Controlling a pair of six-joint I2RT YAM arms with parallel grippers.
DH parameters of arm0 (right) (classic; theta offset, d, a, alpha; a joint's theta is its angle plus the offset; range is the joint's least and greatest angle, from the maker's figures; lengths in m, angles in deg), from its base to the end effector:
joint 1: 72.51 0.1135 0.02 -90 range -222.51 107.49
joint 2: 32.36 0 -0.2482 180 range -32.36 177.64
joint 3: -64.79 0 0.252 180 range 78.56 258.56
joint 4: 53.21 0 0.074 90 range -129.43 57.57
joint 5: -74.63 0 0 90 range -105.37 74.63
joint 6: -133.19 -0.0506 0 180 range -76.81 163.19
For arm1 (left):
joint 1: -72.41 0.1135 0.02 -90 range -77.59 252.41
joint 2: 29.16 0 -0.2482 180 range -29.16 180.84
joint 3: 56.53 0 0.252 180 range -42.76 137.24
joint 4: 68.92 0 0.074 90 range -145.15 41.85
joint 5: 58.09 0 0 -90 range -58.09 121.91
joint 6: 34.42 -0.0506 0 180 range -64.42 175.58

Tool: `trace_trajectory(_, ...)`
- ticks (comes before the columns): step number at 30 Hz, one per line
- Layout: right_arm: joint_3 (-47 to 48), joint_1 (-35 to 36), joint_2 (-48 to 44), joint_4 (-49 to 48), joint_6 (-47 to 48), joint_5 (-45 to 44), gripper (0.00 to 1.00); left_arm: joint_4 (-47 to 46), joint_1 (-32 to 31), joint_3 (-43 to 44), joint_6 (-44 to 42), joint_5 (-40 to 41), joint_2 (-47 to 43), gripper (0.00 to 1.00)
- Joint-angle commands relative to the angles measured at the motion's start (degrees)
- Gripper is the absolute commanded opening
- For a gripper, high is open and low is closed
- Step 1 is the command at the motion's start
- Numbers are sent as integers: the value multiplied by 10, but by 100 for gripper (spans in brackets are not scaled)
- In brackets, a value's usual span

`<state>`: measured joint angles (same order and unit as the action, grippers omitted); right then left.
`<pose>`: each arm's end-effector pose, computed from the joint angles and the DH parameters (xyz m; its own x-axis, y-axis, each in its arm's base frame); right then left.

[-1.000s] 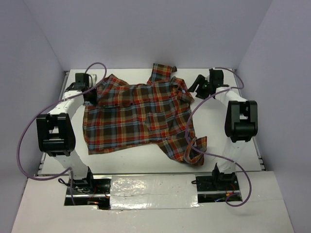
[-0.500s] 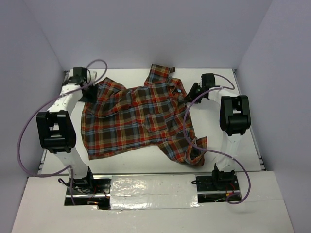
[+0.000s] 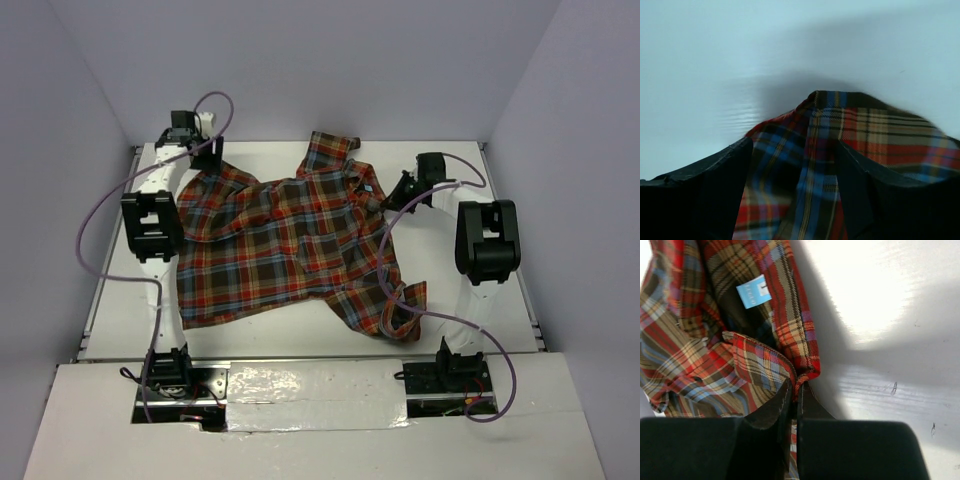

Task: Fold and stack the long sleeve shirts
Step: Flatten the shirt out

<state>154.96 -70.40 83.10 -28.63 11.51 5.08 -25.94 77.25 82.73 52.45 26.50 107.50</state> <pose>0.4319 0.0336 0.1371 -0.7865 0.4634 -0.4082 0.1804 0.8046 0.5658 0.5455 0.0414 0.2147 -0.6453 -0.0001 -0.7640 0.0228 0.9996 -0.0194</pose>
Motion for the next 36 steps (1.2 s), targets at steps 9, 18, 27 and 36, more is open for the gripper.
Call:
trace_trajectory(9, -34, -2, -62, 12, 30, -9, 0, -77, -7, -26, 83, -74, 35, 73)
trace_trajectory(18, -91, -35, -117, -11, -12, -58, 0, -20, 7, -11, 88, -74, 57, 0)
trace_trajectory(27, -249, -56, -240, -31, -27, -82, 0, -105, 26, -19, 61, 22, 2, 0)
trace_trajectory(36, -174, -70, -262, 18, 94, -4, 68, -122, 12, -72, 38, 0, -18, 0)
